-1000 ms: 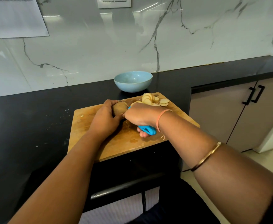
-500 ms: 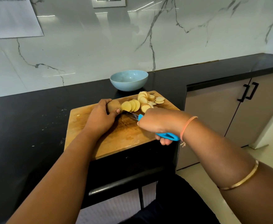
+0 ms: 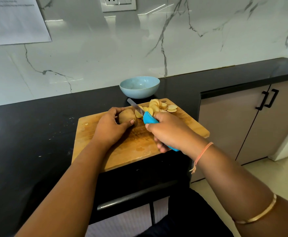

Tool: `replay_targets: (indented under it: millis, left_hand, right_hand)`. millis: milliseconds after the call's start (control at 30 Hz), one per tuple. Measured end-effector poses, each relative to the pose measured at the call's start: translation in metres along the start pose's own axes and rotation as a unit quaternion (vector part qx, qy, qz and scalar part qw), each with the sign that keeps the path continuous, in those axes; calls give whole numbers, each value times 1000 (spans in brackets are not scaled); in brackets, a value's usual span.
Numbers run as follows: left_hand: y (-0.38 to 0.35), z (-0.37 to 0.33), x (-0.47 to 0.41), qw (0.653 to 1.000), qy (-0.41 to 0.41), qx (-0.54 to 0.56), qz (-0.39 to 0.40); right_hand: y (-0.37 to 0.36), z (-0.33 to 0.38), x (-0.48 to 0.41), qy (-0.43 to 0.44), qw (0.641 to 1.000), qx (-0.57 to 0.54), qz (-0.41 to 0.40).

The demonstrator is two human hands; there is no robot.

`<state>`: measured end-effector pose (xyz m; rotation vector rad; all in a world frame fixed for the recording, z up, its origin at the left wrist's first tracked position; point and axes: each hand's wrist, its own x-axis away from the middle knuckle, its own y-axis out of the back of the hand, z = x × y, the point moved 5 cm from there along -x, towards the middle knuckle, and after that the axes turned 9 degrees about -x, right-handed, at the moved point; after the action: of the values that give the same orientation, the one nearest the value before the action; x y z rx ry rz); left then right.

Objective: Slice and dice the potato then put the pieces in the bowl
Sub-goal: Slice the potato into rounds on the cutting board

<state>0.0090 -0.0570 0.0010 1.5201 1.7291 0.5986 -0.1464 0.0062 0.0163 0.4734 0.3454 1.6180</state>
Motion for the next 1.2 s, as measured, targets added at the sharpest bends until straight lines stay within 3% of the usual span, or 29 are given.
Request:
replay_targets:
  millis: [167, 467, 967, 1100, 1200]
  left_hand:
    - [-1, 0, -2, 1000, 6, 2, 7]
    - [-1, 1, -1, 1000, 8, 14, 4]
    - [3, -2, 5, 999, -38, 12, 23]
    - [2, -1, 5, 999, -45, 18, 18]
    - [1, -1, 4, 999, -41, 13, 10]
  right_hand:
    - [-10, 0, -2, 11, 992, 121, -16]
    - [-14, 5, 1, 35, 993, 106, -34]
    - [-19, 25, -16, -48, 988, 143, 22]
    - [-25, 30, -34, -104, 987, 119, 40]
    - [-27, 24, -30, -85, 988, 123, 47]
